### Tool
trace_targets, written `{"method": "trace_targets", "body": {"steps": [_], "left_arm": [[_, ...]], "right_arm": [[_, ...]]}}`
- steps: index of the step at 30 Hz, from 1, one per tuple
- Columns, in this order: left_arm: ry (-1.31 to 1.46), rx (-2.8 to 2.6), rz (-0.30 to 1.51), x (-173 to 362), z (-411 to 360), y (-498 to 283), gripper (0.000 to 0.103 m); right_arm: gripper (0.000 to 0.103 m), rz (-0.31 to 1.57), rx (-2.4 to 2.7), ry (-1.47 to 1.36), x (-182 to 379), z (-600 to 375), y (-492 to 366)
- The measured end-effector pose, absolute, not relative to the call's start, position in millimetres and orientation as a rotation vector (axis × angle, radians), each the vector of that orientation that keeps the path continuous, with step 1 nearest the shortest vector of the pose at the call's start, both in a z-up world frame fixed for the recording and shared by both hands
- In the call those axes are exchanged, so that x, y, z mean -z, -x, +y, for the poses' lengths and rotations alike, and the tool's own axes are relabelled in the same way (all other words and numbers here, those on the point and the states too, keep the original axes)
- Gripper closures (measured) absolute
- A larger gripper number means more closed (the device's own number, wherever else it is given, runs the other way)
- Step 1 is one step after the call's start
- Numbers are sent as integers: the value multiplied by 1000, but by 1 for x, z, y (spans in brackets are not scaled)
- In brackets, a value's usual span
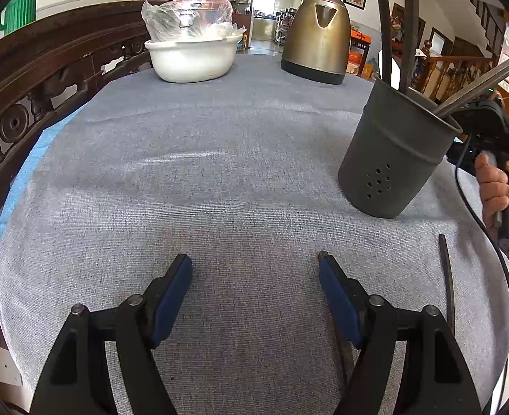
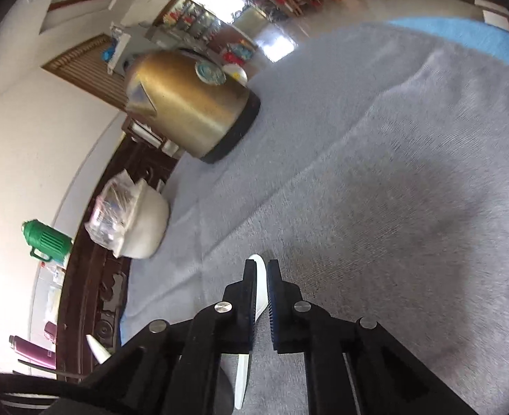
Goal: Organize utensils
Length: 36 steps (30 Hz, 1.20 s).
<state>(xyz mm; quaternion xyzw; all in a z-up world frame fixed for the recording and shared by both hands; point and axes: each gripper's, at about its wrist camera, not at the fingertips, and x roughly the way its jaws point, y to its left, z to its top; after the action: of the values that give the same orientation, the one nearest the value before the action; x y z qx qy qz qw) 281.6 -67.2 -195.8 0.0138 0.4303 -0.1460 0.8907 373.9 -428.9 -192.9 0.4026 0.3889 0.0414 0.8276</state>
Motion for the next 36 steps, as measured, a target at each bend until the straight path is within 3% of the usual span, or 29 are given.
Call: {"method": "trace_targets", "body": {"steps": [4,9,11,16,18,26,36], "left_arm": [[-41,301,895,196,-69,-282,26],[-39,306,896,196,-69,-283,25],[-39,307,896,196,-69,-282,24],[-42,305,896,196,-70,-282,24],[-43,305,896,197,-70,-282,24],[-42,305,896,196,-70,-282,24],[-11,313,894,196,-65,-283,24]], "right_arm": [[94,877,-115,-841,202,-418,-390],[57,866,-110,-814,206,-416,-389],[57,851,-121,-776,204,-413,-390],[77,889,-110,-674,202,-400,-401],[97,911,-83,-608,203,-394,-404],[100,767,-10,-645,188,-413,-364],[100,335,183,-549,99,-408,-238]]}}
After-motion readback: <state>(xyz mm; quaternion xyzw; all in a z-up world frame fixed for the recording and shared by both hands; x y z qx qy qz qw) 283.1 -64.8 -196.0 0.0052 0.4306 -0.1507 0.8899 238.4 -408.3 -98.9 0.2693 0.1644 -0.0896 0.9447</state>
